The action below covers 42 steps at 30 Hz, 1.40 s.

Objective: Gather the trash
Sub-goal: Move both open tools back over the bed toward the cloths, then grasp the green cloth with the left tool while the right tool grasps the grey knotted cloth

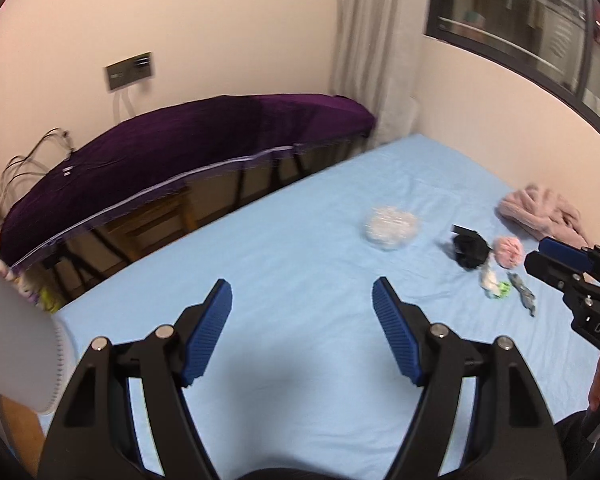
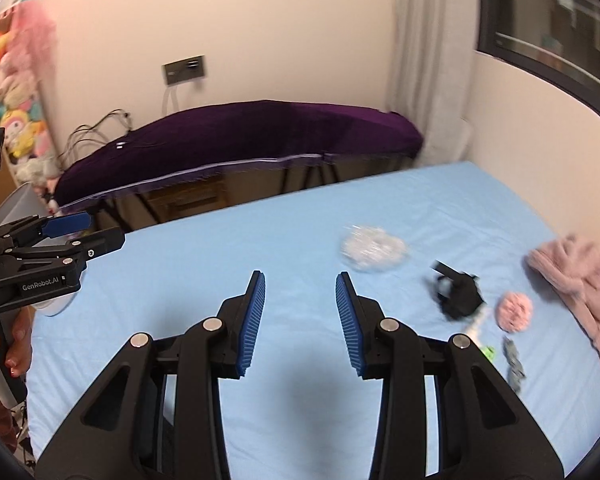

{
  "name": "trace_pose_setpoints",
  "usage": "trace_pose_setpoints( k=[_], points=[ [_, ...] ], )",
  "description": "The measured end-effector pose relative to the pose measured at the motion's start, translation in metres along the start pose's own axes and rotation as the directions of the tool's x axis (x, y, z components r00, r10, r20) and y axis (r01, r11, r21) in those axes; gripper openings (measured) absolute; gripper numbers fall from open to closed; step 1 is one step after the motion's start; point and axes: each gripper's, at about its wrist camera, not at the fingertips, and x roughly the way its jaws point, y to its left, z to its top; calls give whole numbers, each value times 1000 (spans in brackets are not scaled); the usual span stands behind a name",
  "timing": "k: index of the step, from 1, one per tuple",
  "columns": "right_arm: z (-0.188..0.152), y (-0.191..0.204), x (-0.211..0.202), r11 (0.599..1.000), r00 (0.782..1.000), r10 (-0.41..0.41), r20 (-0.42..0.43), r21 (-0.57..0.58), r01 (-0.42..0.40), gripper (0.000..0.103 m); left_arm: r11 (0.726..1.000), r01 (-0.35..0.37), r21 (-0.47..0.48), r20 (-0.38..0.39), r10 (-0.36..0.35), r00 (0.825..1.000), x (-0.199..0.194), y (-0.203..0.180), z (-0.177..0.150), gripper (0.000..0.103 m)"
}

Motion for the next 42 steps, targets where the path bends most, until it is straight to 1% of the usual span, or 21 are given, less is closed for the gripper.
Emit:
trace_pose_setpoints(
  k=[5,9,12,19,23,28,36,37,42],
  points=[
    [-36,-83,-16,993,996,-89,-10,81,90,35,993,86,76,-39,-83,996,24,-80,-2,73],
    [-61,-142,-21,977,988,-152,-34,144,155,35,981,151,125,-79,-142,987,46,-143,-5,73],
    [-85,-189,-20,959,978,-201,-63,191,209,35,967,196,160,-115,-179,977,66,-188,-9,73],
    [-131,-271,1,917,949,-285,-137,251,312,35,933,281,225,-209,-235,949,121,-277,-23,73],
    [-150,-301,23,903,940,-288,-182,276,330,35,917,310,253,-257,-245,935,157,-317,-31,73],
    [-169,-330,61,896,932,-277,-234,288,339,35,900,334,280,-306,-246,919,199,-351,-42,73],
    [-189,-360,120,904,926,-246,-286,277,326,35,879,384,284,-372,-269,889,258,-390,-53,73],
    [-191,-363,124,911,928,-240,-284,266,317,35,877,389,282,-377,-271,886,263,-392,-54,73],
    [-199,-373,148,915,929,-220,-298,267,302,35,866,413,281,-400,-285,871,289,-407,-61,73]
  ],
)
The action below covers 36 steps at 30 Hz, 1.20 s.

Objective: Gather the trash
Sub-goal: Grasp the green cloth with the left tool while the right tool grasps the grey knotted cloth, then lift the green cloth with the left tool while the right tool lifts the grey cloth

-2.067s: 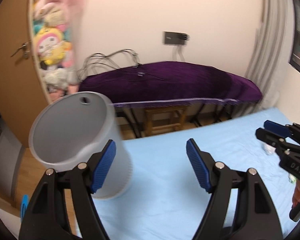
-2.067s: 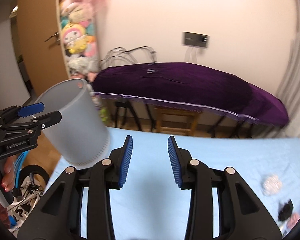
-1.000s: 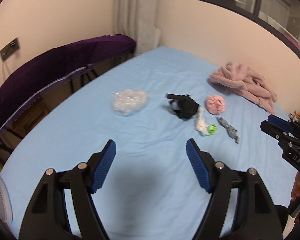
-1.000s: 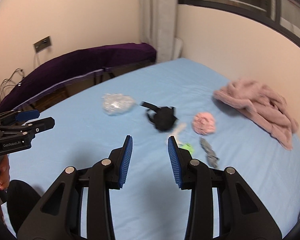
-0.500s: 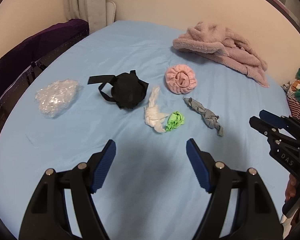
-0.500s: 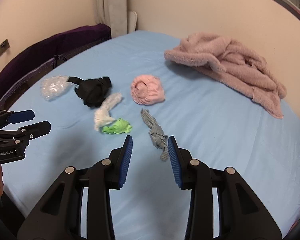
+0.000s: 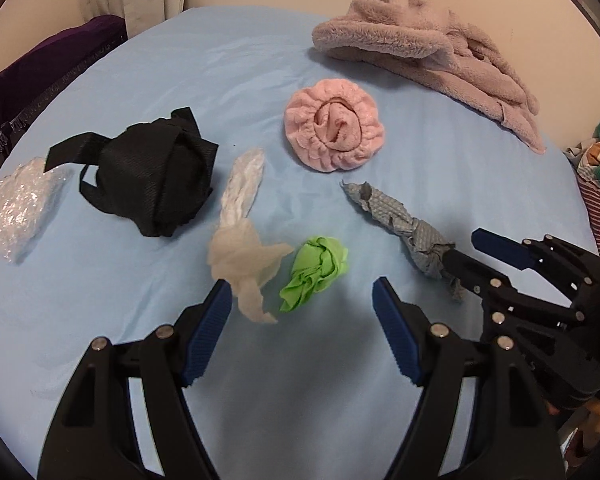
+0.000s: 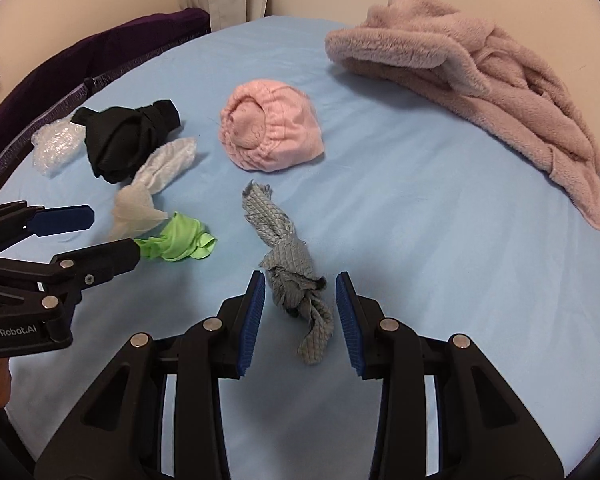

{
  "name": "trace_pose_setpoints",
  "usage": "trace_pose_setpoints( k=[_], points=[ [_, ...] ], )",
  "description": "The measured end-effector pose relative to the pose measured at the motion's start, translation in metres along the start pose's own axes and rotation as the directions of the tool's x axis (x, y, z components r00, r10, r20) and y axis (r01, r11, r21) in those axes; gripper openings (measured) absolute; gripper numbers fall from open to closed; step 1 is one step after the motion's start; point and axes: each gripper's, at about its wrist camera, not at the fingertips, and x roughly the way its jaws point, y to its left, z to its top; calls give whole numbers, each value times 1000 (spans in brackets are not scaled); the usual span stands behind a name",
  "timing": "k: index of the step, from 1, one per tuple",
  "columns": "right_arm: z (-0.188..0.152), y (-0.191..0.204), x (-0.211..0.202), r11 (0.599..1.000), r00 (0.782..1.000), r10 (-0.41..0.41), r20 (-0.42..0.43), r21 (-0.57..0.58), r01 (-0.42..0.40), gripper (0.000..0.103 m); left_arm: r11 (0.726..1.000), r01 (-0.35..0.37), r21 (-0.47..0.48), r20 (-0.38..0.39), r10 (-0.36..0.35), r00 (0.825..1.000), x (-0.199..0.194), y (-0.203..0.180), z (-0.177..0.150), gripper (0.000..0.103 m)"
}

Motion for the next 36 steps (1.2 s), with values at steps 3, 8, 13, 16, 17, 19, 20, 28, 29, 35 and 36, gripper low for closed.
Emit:
trace_pose_setpoints(
  k=[3,8,13,16,17,19,20,28,29,35,36],
  points=[
    [-1,-1,13,1000,1000,11,-13,-1,-11,35,1000,13,7,-8,-13,1000,15,-1,1,73],
    [-2,5,26,999,999,26,-21,-40,-27,36,999,36,16,-16,-35,999,35,-1,2,71],
    [-4,8,33,998,999,38,-37,-54,-40,35,998,5,60,3,-5,1000,43,-8,5,66],
    [-7,13,33,996,998,40,-44,-78,-43,29,995,-30,97,13,28,1000,45,-13,2,58],
    [-7,15,32,995,999,36,-40,-88,-40,28,993,-45,113,17,44,999,46,-15,1,56],
    [-10,16,28,994,998,39,-38,-98,-43,27,987,-74,141,26,71,997,47,-18,-1,44],
    [-11,16,26,995,998,42,-36,-94,-45,26,985,-85,150,30,81,996,48,-19,-2,41],
    [-11,4,14,997,999,39,-20,-66,-41,26,978,-117,171,51,109,993,52,-27,-3,29],
    [-11,4,12,997,999,39,-18,-64,-40,26,981,-113,159,53,106,993,51,-26,-2,28],
    [-8,5,3,997,999,40,-6,-59,-40,26,992,-59,111,57,53,997,37,-14,-5,25],
    [-8,6,1,997,999,41,-4,-58,-41,26,993,-55,107,60,49,997,33,-13,-7,25]
  ],
)
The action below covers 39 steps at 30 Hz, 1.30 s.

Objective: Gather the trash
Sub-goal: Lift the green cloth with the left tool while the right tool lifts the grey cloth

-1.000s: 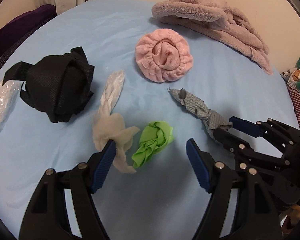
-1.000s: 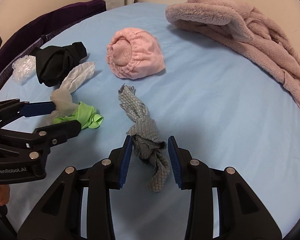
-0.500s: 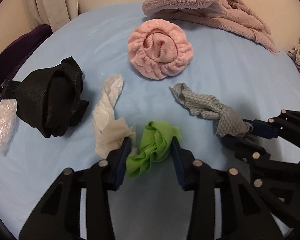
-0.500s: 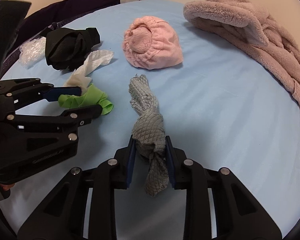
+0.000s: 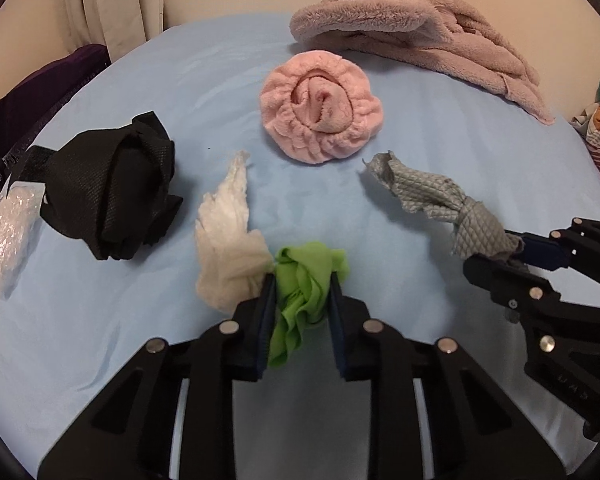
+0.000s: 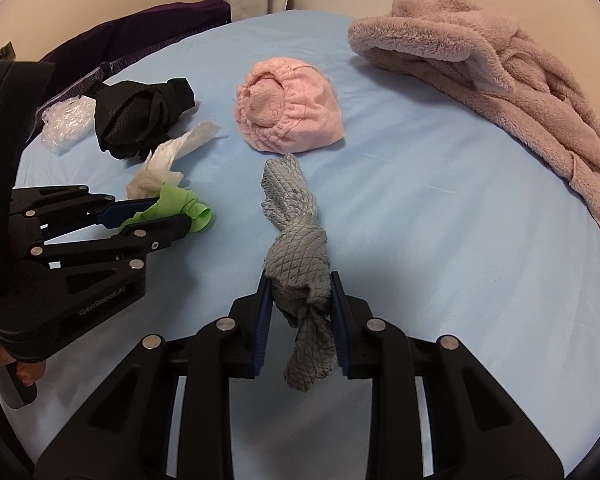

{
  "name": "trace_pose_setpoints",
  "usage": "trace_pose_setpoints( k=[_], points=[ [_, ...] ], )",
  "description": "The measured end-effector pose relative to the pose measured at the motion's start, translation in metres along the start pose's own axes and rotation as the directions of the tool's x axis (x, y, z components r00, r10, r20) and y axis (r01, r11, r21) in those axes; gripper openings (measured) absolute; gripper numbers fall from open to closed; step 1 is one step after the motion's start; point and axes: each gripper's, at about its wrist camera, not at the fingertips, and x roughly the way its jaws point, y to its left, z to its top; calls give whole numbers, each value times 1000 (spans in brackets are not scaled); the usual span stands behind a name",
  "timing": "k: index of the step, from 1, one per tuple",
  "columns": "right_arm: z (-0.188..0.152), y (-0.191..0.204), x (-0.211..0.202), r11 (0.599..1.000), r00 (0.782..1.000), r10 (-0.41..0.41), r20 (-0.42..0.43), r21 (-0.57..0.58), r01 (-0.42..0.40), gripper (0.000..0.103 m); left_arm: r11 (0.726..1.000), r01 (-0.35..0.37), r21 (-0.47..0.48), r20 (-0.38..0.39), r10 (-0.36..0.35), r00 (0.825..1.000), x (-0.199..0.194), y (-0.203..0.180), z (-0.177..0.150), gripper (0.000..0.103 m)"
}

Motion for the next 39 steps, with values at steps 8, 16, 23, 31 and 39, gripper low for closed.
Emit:
trace_pose_setpoints(
  k=[8,16,23,31,39],
  points=[
    [-4,12,-22,1000,1000,11,11,3,-11,26,998,48,-29,11,-48,999,-33,7,-18,25],
    [-13,25,-46,1000,1000,17,5,5,-17,25,994,96,-51,3,-96,995,-62,19,-50,25],
    [-22,42,-60,1000,1000,31,-5,-5,-31,25,992,97,-84,-3,-98,995,-82,39,-78,25],
    [-26,65,-71,998,999,47,-7,-32,-47,25,990,58,-127,-33,-63,997,-89,65,-106,27],
    [-26,78,-77,997,999,52,-10,-49,-52,25,989,25,-149,-88,-38,995,-88,82,-126,32]
  ],
)
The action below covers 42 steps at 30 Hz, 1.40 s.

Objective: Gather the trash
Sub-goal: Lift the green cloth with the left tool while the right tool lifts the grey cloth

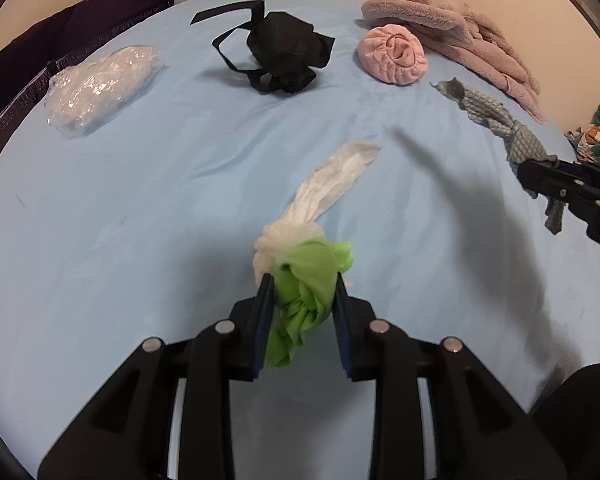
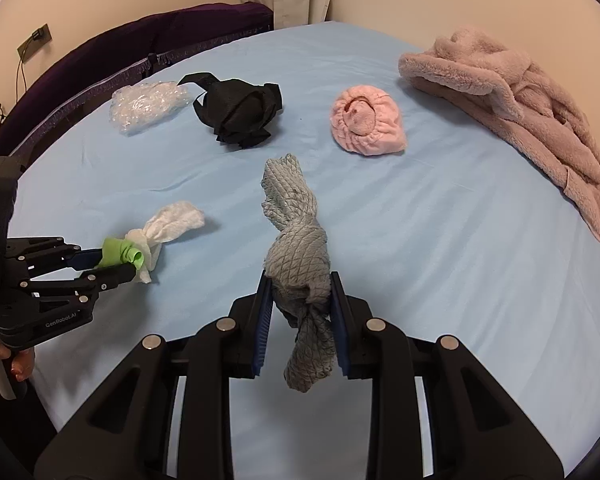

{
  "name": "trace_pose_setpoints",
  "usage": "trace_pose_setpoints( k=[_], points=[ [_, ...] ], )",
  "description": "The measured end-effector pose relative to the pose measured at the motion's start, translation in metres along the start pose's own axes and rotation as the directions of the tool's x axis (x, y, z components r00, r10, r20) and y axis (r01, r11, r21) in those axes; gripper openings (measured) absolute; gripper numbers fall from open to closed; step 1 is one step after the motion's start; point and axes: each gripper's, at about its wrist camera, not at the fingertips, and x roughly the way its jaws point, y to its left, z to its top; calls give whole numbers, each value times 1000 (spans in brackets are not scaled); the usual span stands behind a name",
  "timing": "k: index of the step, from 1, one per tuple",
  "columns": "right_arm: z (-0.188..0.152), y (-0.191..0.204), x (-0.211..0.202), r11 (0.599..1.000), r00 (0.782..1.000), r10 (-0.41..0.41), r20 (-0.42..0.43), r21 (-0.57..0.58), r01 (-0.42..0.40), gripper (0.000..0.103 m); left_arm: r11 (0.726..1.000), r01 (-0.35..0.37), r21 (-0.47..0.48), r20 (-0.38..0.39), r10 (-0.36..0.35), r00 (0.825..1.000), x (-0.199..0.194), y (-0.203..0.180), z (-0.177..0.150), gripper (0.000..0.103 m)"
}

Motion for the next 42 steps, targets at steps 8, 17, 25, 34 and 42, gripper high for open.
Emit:
trace_pose_setpoints(
  k=[8,17,25,34,42],
  points=[
    [0,15,-7,1000,1000,4,2,-17,-4,25,998,-33,-53,-5,33,999,-9,23,-19,32],
    [0,36,-24,999,1000,11,17,-38,-11,25,996,-44,-81,-19,43,999,-28,40,-45,30],
    [-5,59,-45,998,999,25,32,-54,-24,25,989,-18,-144,-8,17,1000,-56,59,-67,30],
    [-13,90,-66,997,997,55,52,-60,-52,25,971,27,-236,21,-23,1000,-89,84,-90,31],
    [-21,109,-81,995,996,69,64,-71,-64,25,970,-7,-245,34,16,999,-109,95,-105,29]
  ],
)
